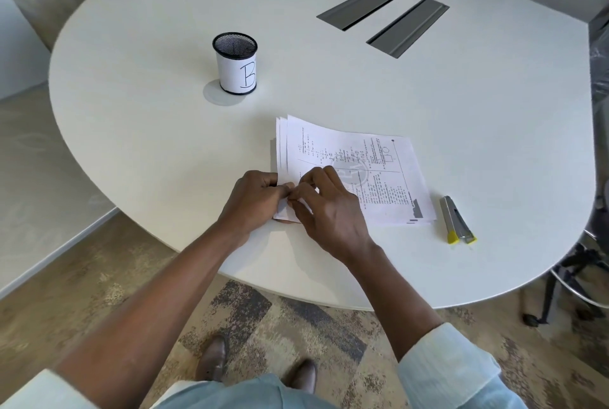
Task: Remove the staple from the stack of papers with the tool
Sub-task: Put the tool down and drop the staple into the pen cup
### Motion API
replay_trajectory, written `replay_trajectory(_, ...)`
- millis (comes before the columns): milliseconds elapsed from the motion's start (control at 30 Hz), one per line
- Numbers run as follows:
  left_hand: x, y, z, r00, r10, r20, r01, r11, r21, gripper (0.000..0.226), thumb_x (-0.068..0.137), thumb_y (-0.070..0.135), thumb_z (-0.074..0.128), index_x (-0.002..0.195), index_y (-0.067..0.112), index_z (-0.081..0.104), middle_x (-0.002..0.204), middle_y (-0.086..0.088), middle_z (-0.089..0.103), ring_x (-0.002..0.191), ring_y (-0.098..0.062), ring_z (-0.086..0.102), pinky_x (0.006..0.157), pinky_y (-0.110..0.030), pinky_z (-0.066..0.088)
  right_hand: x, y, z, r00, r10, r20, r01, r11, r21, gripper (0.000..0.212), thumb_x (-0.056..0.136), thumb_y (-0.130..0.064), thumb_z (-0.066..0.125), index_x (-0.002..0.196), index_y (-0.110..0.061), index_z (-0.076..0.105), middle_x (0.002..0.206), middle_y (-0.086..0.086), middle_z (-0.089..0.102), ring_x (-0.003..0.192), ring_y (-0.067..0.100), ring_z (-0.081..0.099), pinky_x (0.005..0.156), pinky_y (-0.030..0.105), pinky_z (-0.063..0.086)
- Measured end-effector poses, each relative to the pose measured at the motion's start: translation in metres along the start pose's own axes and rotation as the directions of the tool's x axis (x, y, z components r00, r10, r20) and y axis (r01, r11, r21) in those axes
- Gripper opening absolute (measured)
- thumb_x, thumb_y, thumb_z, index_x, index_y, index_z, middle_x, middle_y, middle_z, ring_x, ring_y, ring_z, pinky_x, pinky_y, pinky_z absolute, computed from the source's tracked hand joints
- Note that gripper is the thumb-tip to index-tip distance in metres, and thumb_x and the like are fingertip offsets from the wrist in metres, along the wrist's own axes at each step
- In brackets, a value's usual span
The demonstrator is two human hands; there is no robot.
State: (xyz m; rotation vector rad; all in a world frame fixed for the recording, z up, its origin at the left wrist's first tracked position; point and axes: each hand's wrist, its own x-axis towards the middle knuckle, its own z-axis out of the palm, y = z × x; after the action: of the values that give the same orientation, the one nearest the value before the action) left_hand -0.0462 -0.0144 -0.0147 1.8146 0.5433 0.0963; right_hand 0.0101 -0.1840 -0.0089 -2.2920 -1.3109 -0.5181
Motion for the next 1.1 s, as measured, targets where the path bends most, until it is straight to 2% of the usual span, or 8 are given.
replay_trajectory(200,0.002,0.001,0.003,0.999,-0.01,-0.039,0.011,1.0,0.017,0.063,0.1,0.018,0.074,0.057,0.024,0.028,0.054,0.011,0.019,0.054,-0.013,0.02,0.059,-0.033,0.017,0.002,0.0,0.003,0.997,-0.07,0.023,0.072,0.992,-0.104,0.013,0.105,-0.011,0.06,0.096,-0.005,0.068,0.098,0.012,0.063,0.089,0.033,0.059,0.064,0.038,0.044)
replay_trajectory(333,0.006,-0.004,0.002,0.999,-0.054,-0.002,0.054,0.998,-0.026,0.049,0.096,0.029,0.074,0.056,0.01,0.051,0.056,0.008,0.039,0.057,-0.016,0.037,0.062,-0.03,0.029,-0.001,-0.002,0.002,0.999,-0.039,0.015,0.04,0.996,-0.082,0.015,0.106,-0.012,0.06,0.096,-0.004,0.068,0.097,0.013,0.062,0.088,0.034,0.058,0.064,0.038,0.045)
replay_trajectory(433,0.004,-0.002,0.0,0.998,-0.06,0.006,0.061,0.996,-0.058,0.048,0.093,0.034,0.073,0.081,-0.012,0.061,0.067,-0.006,0.044,0.062,-0.021,0.041,0.067,-0.034,0.034,-0.009,0.0,-0.003,0.999,-0.021,0.037,0.022,0.999,-0.029,0.014,0.105,-0.015,0.063,0.099,-0.005,0.07,0.101,0.012,0.063,0.092,0.033,0.059,0.061,0.039,0.047)
replay_trajectory(500,0.003,-0.001,-0.001,0.998,-0.059,-0.002,0.059,0.997,-0.056,0.046,0.095,0.031,0.074,0.084,-0.012,0.064,0.066,-0.009,0.046,0.06,-0.022,0.042,0.067,-0.034,0.036,-0.016,0.001,-0.008,0.999,-0.024,0.047,0.024,1.0,0.008,0.012,0.102,-0.017,0.067,0.105,-0.006,0.073,0.104,0.011,0.064,0.096,0.032,0.06,0.059,0.037,0.048)
replay_trajectory(600,0.004,-0.001,-0.002,0.998,-0.053,0.017,0.054,0.995,-0.083,0.045,0.086,0.041,0.071,0.086,-0.005,0.075,0.076,-0.026,0.068,0.07,-0.023,0.061,0.073,-0.036,0.048,-0.026,0.001,-0.012,0.998,-0.031,0.058,0.028,0.998,0.048,0.021,0.097,-0.02,0.071,0.112,-0.006,0.075,0.107,0.01,0.066,0.098,0.031,0.062,0.059,0.037,0.05)
replay_trajectory(800,0.004,0.0,-0.003,0.998,-0.057,0.02,0.058,0.997,-0.054,0.06,0.078,0.052,0.07,0.096,-0.005,0.075,0.083,-0.005,0.071,0.078,-0.023,0.068,0.082,-0.043,0.06,-0.034,-0.003,-0.012,0.999,0.011,0.046,-0.014,0.999,0.052,0.02,0.095,-0.023,0.08,0.108,-0.009,0.075,0.104,0.007,0.066,0.096,0.029,0.062,0.055,0.033,0.047)
replay_trajectory(900,-0.001,0.005,-0.005,0.997,-0.072,0.024,0.073,0.996,-0.043,0.053,0.078,0.051,0.072,0.096,0.002,0.081,0.091,-0.01,0.083,0.09,-0.034,0.08,0.095,-0.062,0.064,-0.035,-0.006,-0.01,0.999,0.038,0.009,-0.038,0.999,0.037,0.012,0.095,-0.017,0.081,0.103,-0.009,0.075,0.101,0.006,0.066,0.093,0.029,0.062,0.052,0.034,0.047)
replay_trajectory(1100,-0.006,0.011,-0.004,0.995,-0.098,0.017,0.099,0.994,-0.056,0.023,0.092,0.032,0.073,0.097,0.016,0.089,0.097,0.002,0.088,0.096,-0.027,0.084,0.097,-0.057,0.066,-0.036,-0.015,-0.007,0.996,0.091,-0.023,-0.09,0.995,0.045,0.005,0.094,-0.013,0.076,0.094,-0.011,0.072,0.096,0.004,0.065,0.09,0.028,0.061,0.051,0.037,0.046)
